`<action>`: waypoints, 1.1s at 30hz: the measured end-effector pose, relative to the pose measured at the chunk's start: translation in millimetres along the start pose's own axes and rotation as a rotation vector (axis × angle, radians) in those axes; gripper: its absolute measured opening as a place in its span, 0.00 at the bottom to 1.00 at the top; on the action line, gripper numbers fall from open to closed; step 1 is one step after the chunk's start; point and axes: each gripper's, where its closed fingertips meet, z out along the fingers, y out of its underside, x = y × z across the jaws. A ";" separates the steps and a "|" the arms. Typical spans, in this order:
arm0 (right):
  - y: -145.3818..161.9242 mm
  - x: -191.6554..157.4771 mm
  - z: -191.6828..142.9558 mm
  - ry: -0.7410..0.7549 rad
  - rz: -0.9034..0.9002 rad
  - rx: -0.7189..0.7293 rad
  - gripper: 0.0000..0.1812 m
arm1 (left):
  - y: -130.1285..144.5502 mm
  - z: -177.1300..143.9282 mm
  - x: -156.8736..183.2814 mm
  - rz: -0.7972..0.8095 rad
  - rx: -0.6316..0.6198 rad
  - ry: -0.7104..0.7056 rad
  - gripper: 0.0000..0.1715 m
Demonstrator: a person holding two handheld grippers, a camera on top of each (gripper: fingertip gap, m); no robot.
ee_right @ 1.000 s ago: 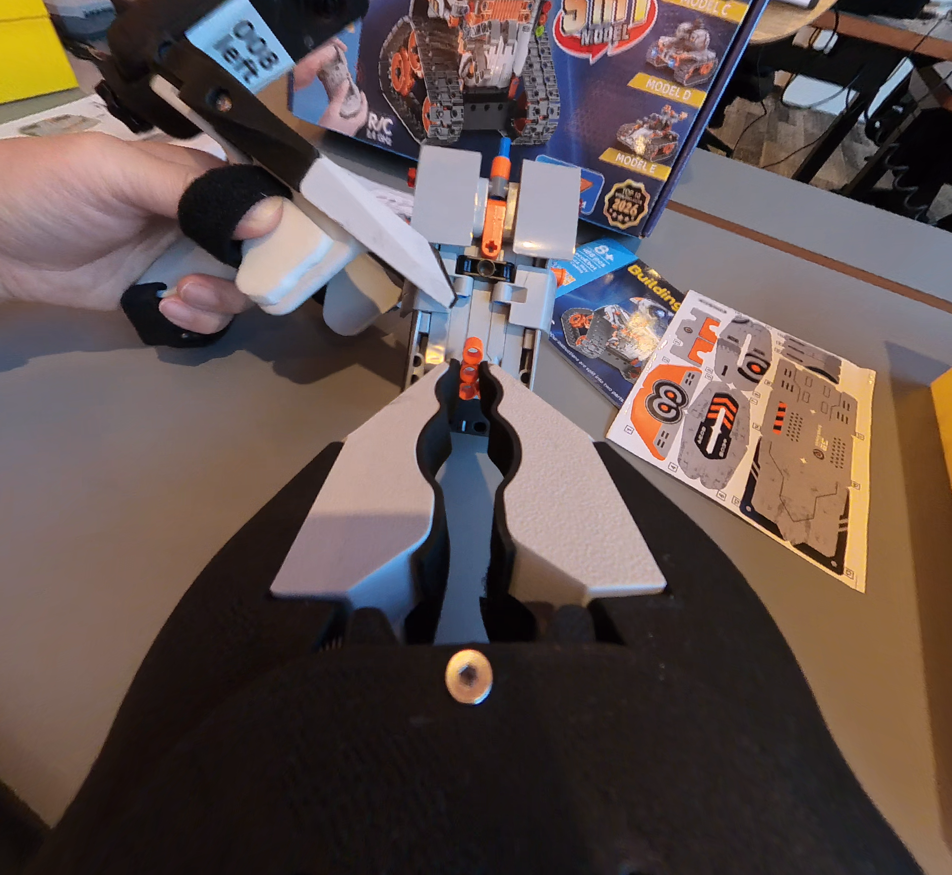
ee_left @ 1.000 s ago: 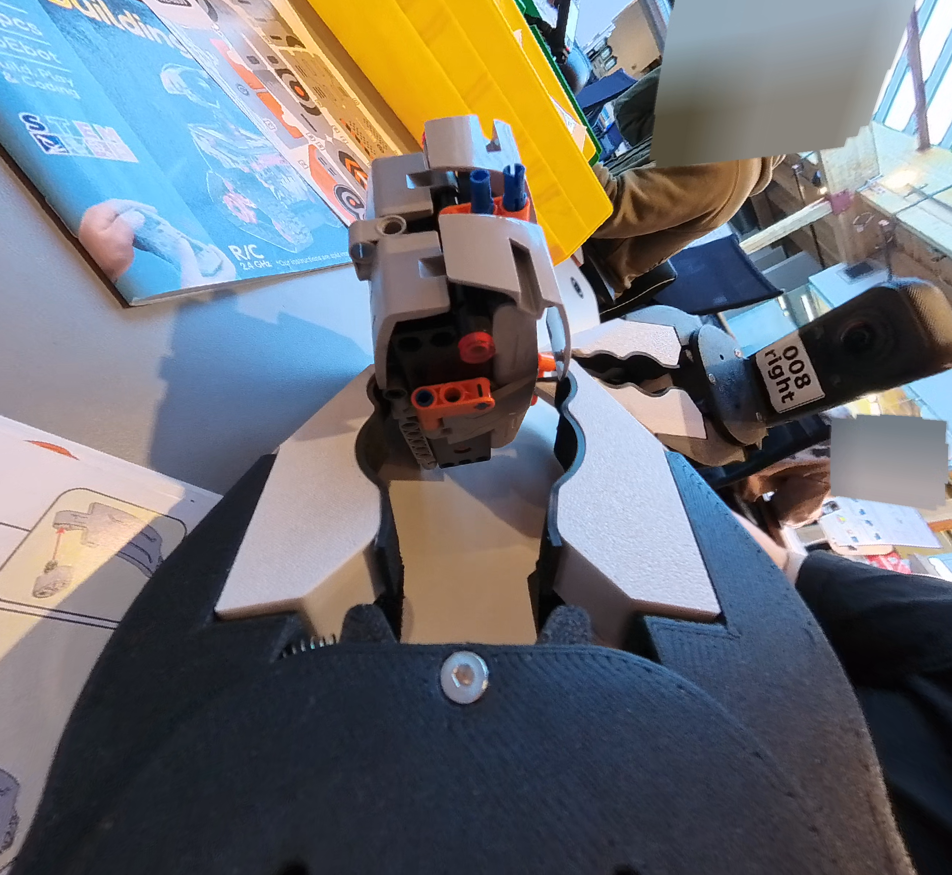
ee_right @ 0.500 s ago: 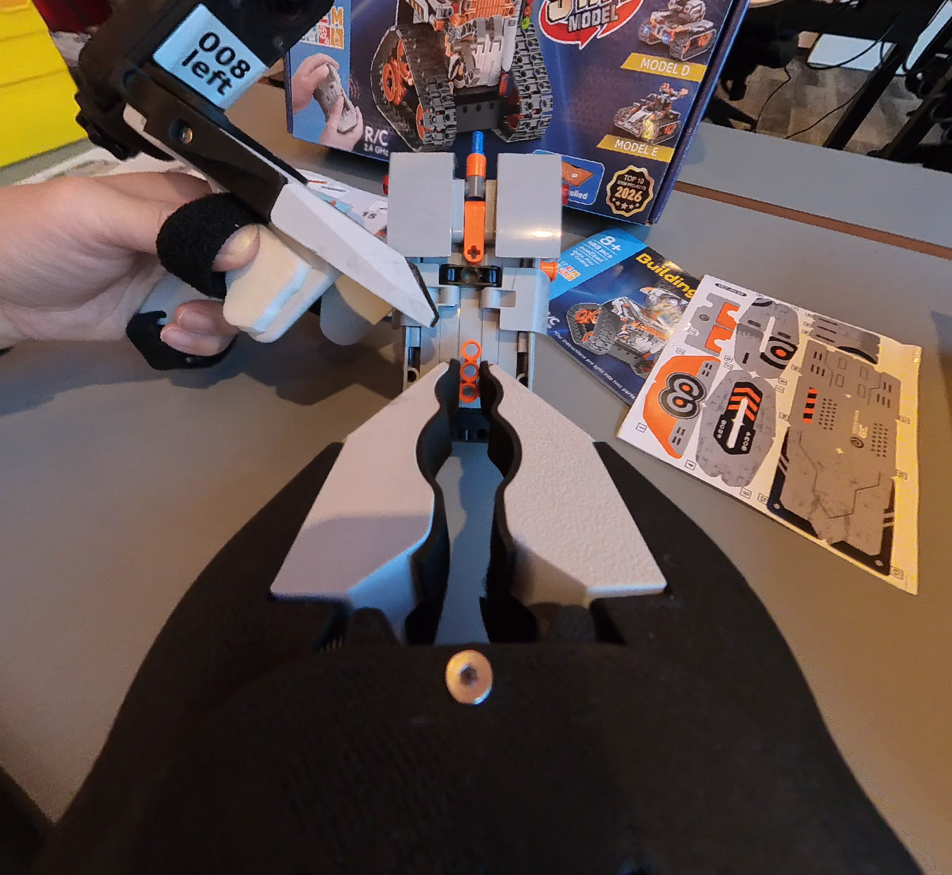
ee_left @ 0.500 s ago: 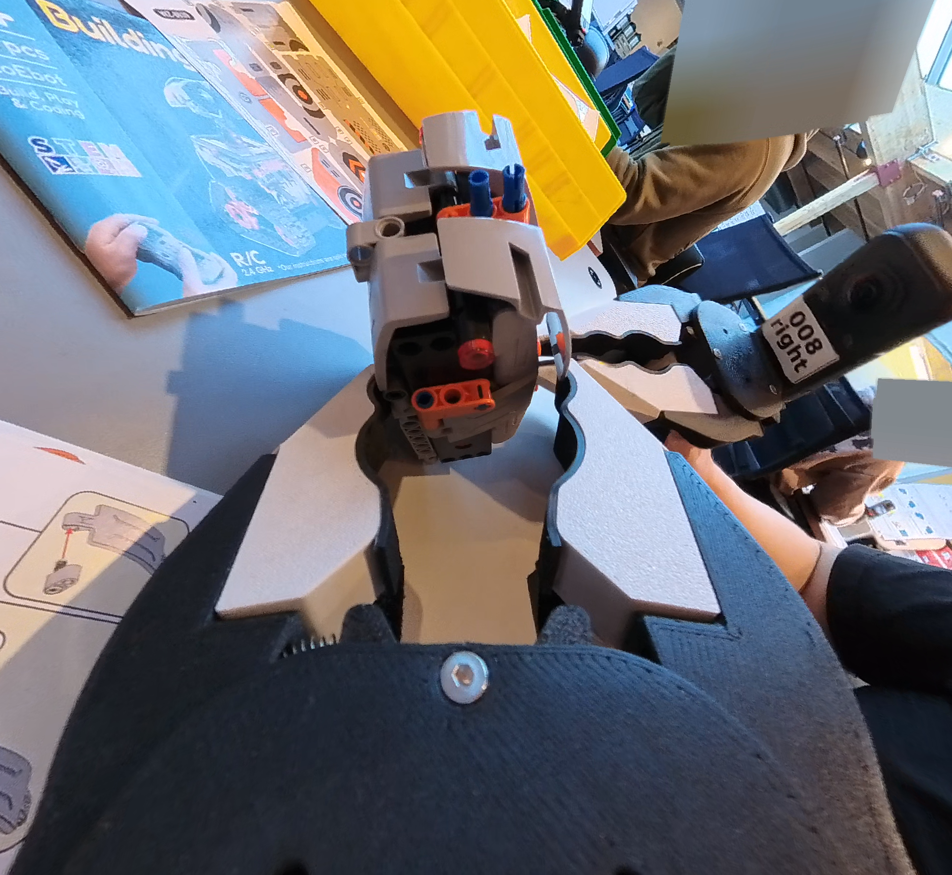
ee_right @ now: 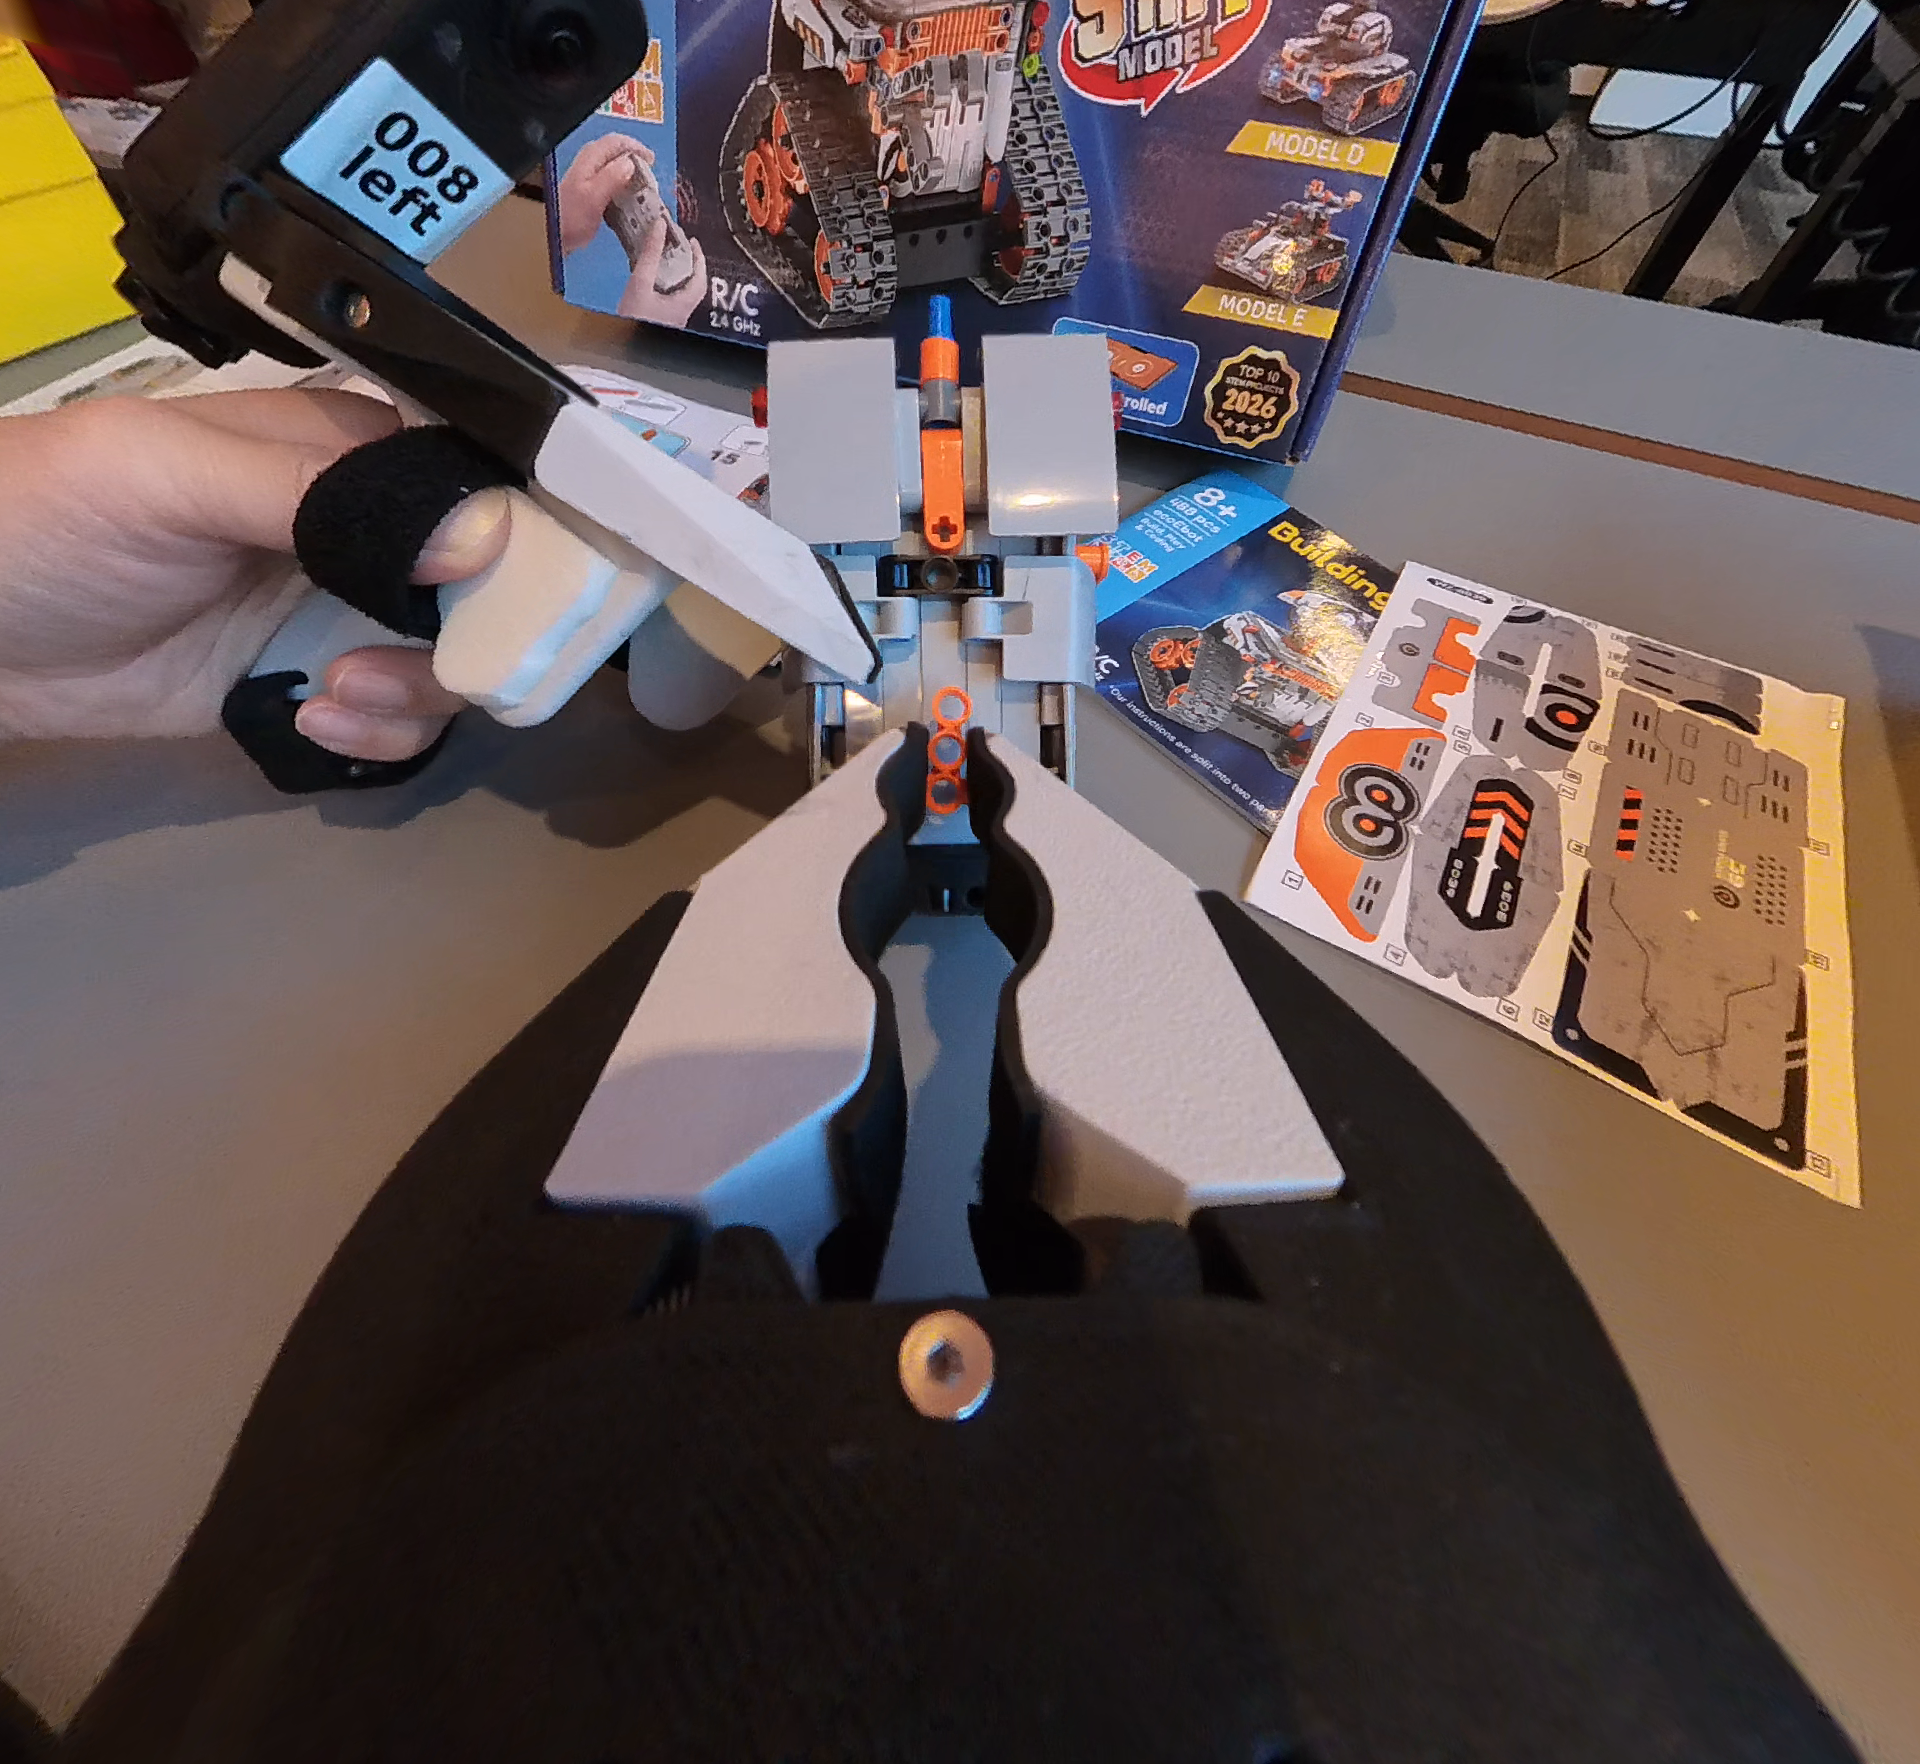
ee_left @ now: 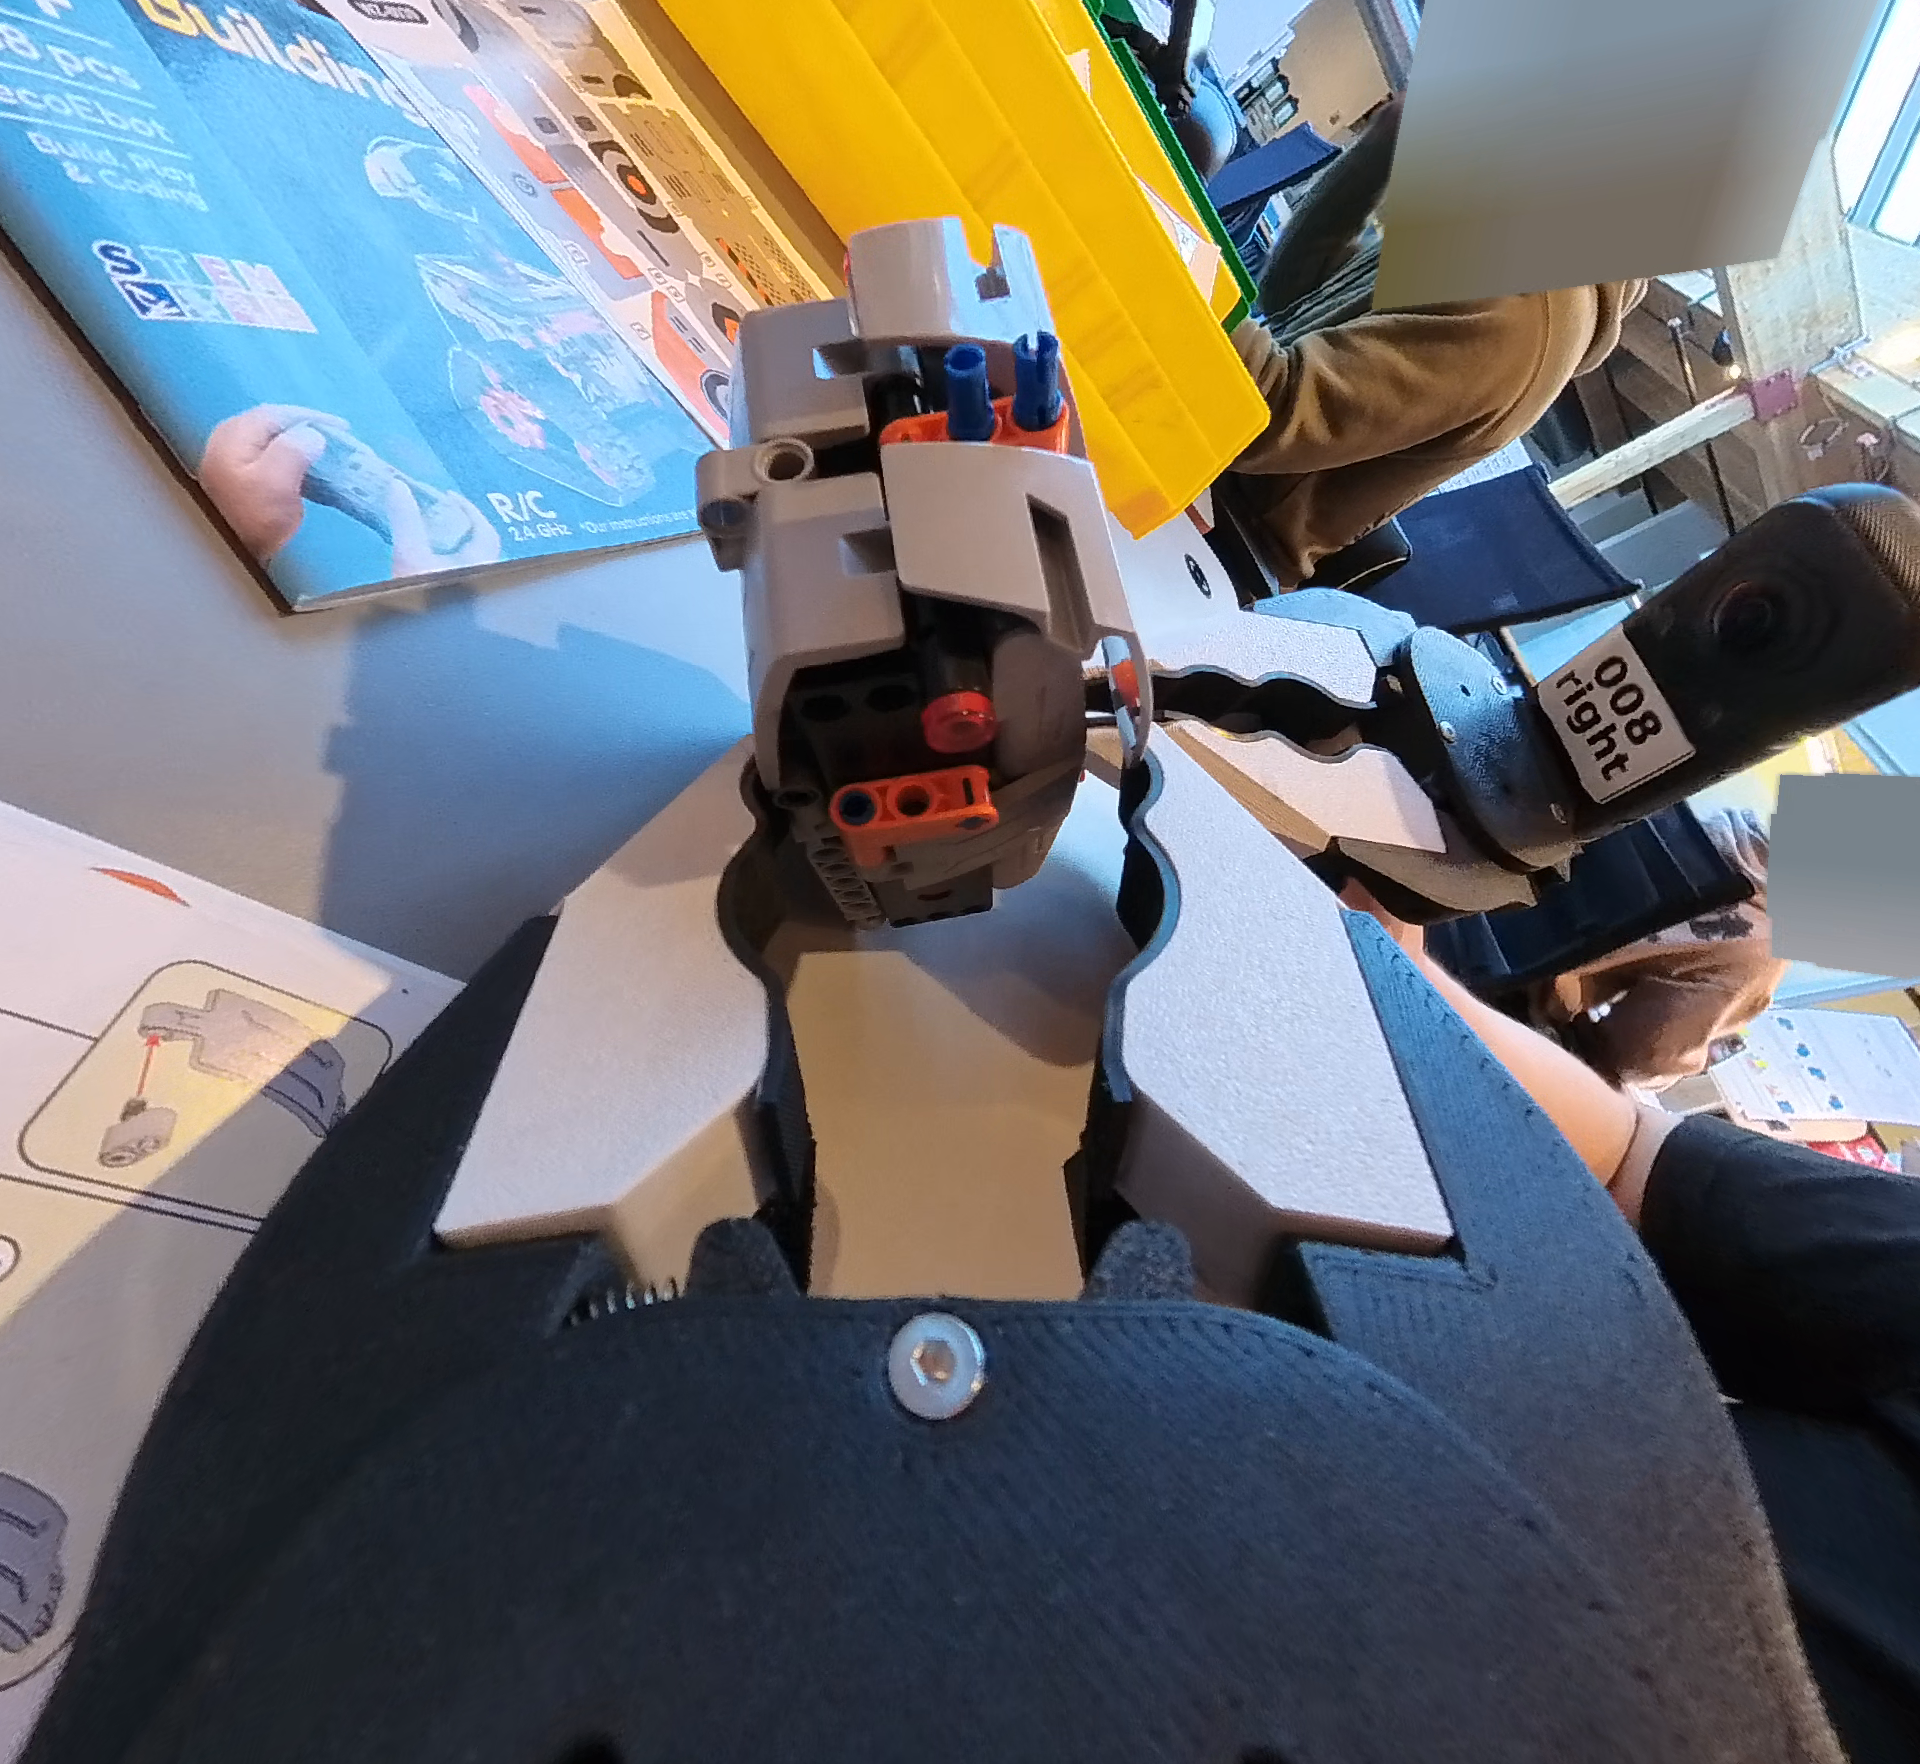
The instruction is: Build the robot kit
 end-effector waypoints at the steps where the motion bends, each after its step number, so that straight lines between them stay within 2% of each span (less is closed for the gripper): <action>1: -0.8 0.0 0.9 0.001 0.003 0.000 0.02 | -0.1 -0.2 -0.3 -0.005 0.002 0.000 0.36; 7: -2.7 0.1 5.7 0.026 -0.015 -0.008 0.02 | -0.3 -2.4 -3.8 -0.069 0.011 0.017 0.36; 13: -2.9 -1.3 6.6 -0.007 -0.059 0.022 0.02 | 0.0 -2.8 -4.2 -0.076 0.009 0.022 0.36; 19: 5.3 -3.6 10.1 -0.012 -0.094 -0.014 0.03 | 0.6 -2.5 -3.6 -0.073 0.008 0.025 0.35; 28: 4.1 -3.5 10.3 -0.055 -0.039 0.010 0.03 | 1.9 -1.6 -3.2 -0.086 0.002 0.037 0.36; 33: 4.4 -3.6 10.2 -0.058 -0.066 -0.041 0.02 | 4.0 -1.2 -3.1 -0.124 -0.007 0.058 0.36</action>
